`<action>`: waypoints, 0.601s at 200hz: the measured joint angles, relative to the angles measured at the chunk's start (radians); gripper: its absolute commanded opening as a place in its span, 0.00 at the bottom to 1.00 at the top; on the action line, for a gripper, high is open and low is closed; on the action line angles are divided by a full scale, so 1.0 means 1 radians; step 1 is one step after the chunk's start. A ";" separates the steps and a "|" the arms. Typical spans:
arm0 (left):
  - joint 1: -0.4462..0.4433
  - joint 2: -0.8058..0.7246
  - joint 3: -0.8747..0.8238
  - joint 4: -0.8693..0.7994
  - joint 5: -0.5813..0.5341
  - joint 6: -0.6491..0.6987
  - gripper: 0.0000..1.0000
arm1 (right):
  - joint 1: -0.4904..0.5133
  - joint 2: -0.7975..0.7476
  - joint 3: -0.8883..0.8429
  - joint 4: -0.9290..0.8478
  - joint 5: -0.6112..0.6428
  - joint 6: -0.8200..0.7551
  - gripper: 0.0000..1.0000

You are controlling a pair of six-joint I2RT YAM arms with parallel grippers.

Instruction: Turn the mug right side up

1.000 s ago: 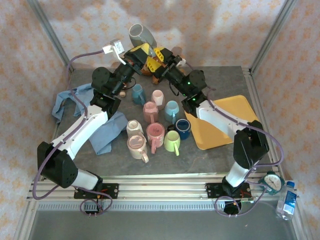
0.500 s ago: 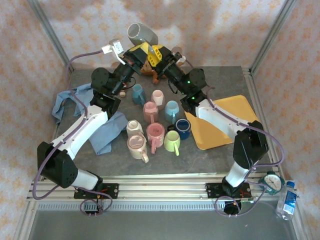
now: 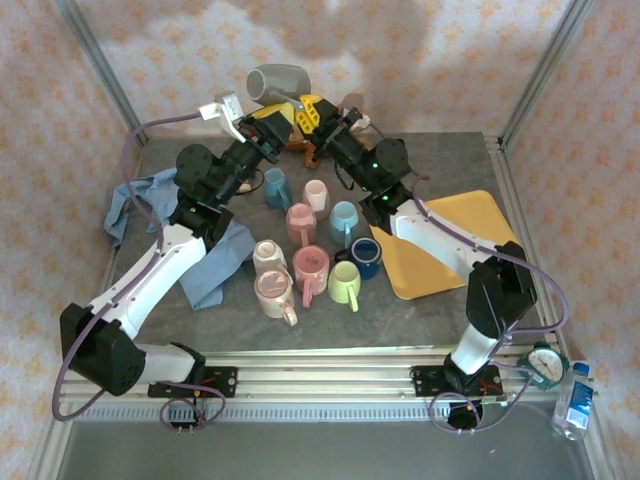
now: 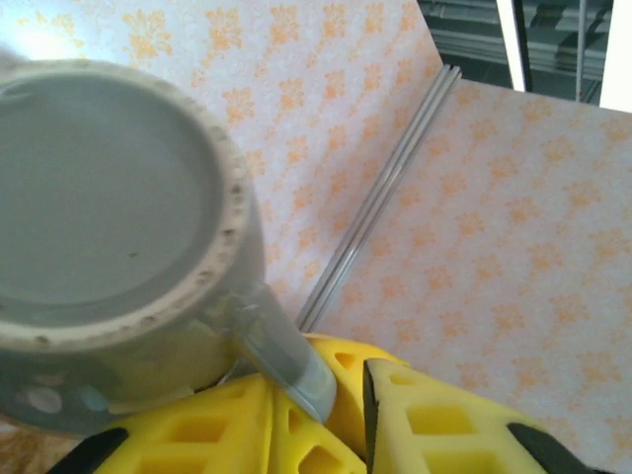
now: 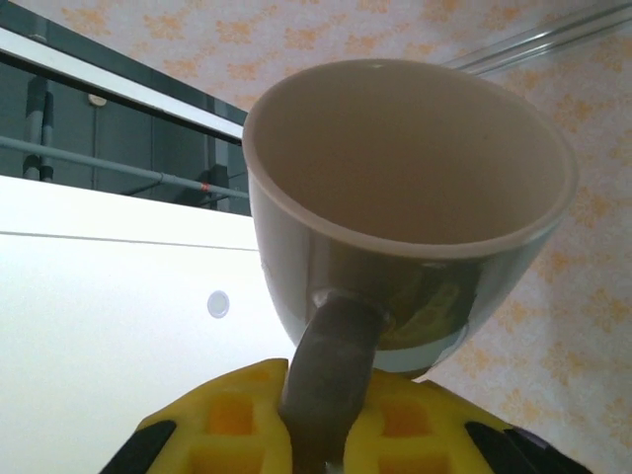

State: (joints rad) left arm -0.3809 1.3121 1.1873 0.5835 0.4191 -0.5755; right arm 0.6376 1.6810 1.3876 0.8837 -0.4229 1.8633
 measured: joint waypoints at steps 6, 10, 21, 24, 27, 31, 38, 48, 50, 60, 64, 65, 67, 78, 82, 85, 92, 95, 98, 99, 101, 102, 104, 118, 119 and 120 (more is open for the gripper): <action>0.000 -0.008 -0.002 -0.010 0.000 -0.001 0.43 | -0.004 -0.003 -0.006 -0.005 0.006 -0.010 0.00; 0.000 -0.015 -0.003 -0.015 0.001 0.003 0.44 | -0.007 -0.006 -0.012 -0.008 0.010 -0.020 0.00; 0.000 -0.031 -0.005 -0.027 0.000 0.005 0.48 | -0.017 -0.010 -0.027 -0.014 0.021 -0.048 0.00; 0.000 -0.035 -0.005 -0.031 0.001 0.004 0.49 | -0.020 -0.010 -0.029 -0.016 0.024 -0.056 0.00; 0.000 -0.037 -0.005 -0.033 0.000 0.005 0.50 | -0.023 -0.010 -0.032 -0.019 0.027 -0.066 0.00; 0.000 -0.042 -0.005 -0.039 0.000 0.005 0.51 | -0.027 -0.010 -0.034 -0.023 0.031 -0.078 0.00; 0.000 -0.049 -0.005 -0.046 0.000 0.006 0.54 | -0.033 -0.010 -0.035 -0.034 0.034 -0.103 0.00; 0.000 -0.057 -0.005 -0.060 0.000 0.006 0.56 | -0.043 -0.012 -0.035 -0.053 0.034 -0.151 0.00; 0.000 -0.058 -0.006 -0.064 0.001 0.007 0.57 | -0.045 -0.013 -0.035 -0.057 0.033 -0.159 0.00; 0.000 -0.063 -0.007 -0.080 0.001 0.006 0.58 | -0.053 -0.019 -0.035 -0.084 0.030 -0.212 0.00; 0.000 -0.065 -0.007 -0.090 0.002 0.008 0.58 | -0.057 -0.024 -0.035 -0.102 0.028 -0.239 0.00; 0.000 -0.066 -0.007 -0.094 0.003 0.008 0.58 | -0.057 -0.025 -0.035 -0.105 0.027 -0.243 0.00; 0.000 -0.066 -0.007 -0.097 0.003 0.008 0.59 | -0.058 -0.028 -0.035 -0.113 0.026 -0.257 0.00; 0.000 -0.072 -0.007 -0.135 0.010 0.009 0.59 | -0.065 -0.048 -0.035 -0.169 0.018 -0.338 0.00; 0.001 -0.074 -0.006 -0.153 0.013 0.010 0.59 | -0.068 -0.057 -0.035 -0.191 0.014 -0.377 0.00; 0.001 -0.076 -0.006 -0.165 0.016 0.013 0.60 | -0.069 -0.063 -0.035 -0.210 0.011 -0.399 0.00; 0.001 -0.080 -0.006 -0.192 0.019 0.021 0.61 | -0.071 -0.082 -0.035 -0.255 0.004 -0.464 0.00; 0.001 -0.082 -0.006 -0.205 0.020 0.026 0.61 | -0.072 -0.090 -0.035 -0.274 0.002 -0.496 0.00; 0.002 -0.085 -0.005 -0.220 0.020 0.028 0.61 | -0.072 -0.099 -0.035 -0.293 0.000 -0.524 0.00; 0.002 -0.085 -0.005 -0.224 0.020 0.028 0.61 | -0.072 -0.102 -0.035 -0.301 -0.002 -0.537 0.00; 0.002 -0.087 -0.005 -0.235 0.021 0.032 0.61 | -0.072 -0.106 -0.035 -0.309 -0.003 -0.552 0.00; 0.002 -0.087 -0.004 -0.239 0.021 0.034 0.61 | -0.072 -0.111 -0.035 -0.317 -0.003 -0.568 0.00; 0.002 -0.089 -0.004 -0.249 0.021 0.036 0.62 | -0.072 -0.116 -0.035 -0.330 -0.005 -0.586 0.00; 0.004 -0.099 0.008 -0.325 0.021 0.054 0.63 | -0.072 -0.156 -0.035 -0.411 -0.011 -0.724 0.00; 0.004 -0.100 0.009 -0.333 0.021 0.055 0.63 | -0.072 -0.159 -0.035 -0.415 -0.012 -0.732 0.00; 0.004 -0.100 0.010 -0.336 0.021 0.056 0.63 | -0.072 -0.162 -0.035 -0.421 -0.013 -0.745 0.00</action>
State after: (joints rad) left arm -0.3767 1.2121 1.1976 0.2474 0.4404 -0.5190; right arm 0.5659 1.5188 1.3529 0.4625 -0.4355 1.1183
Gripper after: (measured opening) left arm 0.620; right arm 0.111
